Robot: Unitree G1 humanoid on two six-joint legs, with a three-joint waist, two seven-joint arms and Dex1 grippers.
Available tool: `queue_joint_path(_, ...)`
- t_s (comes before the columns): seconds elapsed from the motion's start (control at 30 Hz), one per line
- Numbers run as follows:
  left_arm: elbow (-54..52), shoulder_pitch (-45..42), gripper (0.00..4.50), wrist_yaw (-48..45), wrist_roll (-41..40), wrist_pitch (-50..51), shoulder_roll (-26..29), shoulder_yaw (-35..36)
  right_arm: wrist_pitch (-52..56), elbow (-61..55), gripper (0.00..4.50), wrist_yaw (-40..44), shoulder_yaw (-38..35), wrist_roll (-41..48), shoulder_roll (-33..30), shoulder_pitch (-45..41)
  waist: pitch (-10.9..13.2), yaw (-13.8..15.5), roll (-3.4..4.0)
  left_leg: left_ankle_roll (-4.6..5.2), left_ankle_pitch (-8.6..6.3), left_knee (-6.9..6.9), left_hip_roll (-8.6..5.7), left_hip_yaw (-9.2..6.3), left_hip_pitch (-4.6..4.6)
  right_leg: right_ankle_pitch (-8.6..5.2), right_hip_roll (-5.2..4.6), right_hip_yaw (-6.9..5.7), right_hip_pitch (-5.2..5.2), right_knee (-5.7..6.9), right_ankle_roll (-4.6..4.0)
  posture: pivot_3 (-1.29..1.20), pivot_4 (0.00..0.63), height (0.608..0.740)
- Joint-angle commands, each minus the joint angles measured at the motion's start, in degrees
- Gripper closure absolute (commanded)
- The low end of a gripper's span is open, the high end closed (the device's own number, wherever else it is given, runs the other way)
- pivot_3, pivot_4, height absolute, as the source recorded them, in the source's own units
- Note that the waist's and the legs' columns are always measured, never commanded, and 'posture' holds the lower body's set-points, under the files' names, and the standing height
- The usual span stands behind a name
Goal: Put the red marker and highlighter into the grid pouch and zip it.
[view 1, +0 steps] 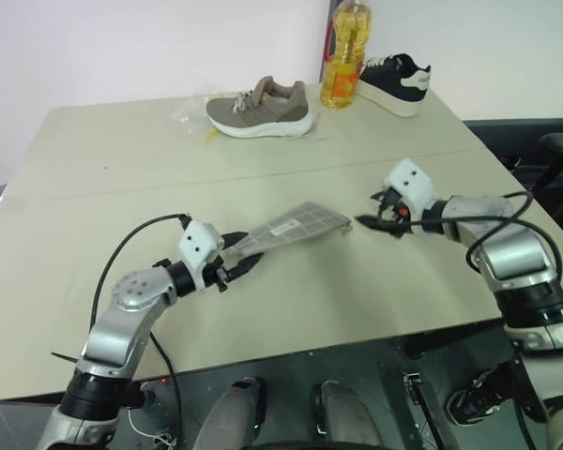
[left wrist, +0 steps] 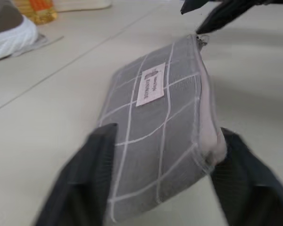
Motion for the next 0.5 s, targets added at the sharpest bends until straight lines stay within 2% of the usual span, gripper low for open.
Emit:
queue_joint_path(0.03,-4.25,3.19,1.04,1.02,-1.53,2.95,1.3,2.6,-5.19,-3.1,0.62,2.15,-5.58,3.12,-0.52,2.41,0.0,0.0,0.0,0.01,-0.01,0.0,0.0,0.0,0.0,0.0,0.0,0.0,0.02,-0.02,0.0,0.0,0.15,0.74)
queue_joint_path(0.13,-5.82,7.1,1.04,2.37,-3.69,5.91,1.79,6.09,-9.37,-1.55,0.62,1.6,-9.4,5.19,1.78,3.95,0.0,-0.19,0.0,-0.05,-0.05,0.0,0.01,0.0,0.0,0.0,0.0,0.0,0.02,-0.04,0.0,0.0,0.15,0.74)
queue_joint_path(0.3,-5.25,13.79,1.04,6.32,-4.95,6.09,0.99,14.12,-9.31,2.73,0.62,2.11,-14.17,10.34,5.31,4.59,0.0,-0.04,0.0,0.0,-0.03,-0.01,0.05,0.01,0.02,-0.01,0.01,-0.01,0.03,-0.05,-0.01,0.0,0.15,0.74)
queue_joint_path(0.5,-2.94,16.3,1.04,8.49,-5.1,3.29,-0.05,20.26,-10.59,6.6,0.62,2.07,-13.71,9.76,6.49,4.06,0.01,0.14,0.02,-0.1,-0.1,0.01,0.05,0.01,0.01,0.0,0.0,-0.02,0.14,-0.24,-0.04,0.0,0.15,0.74)
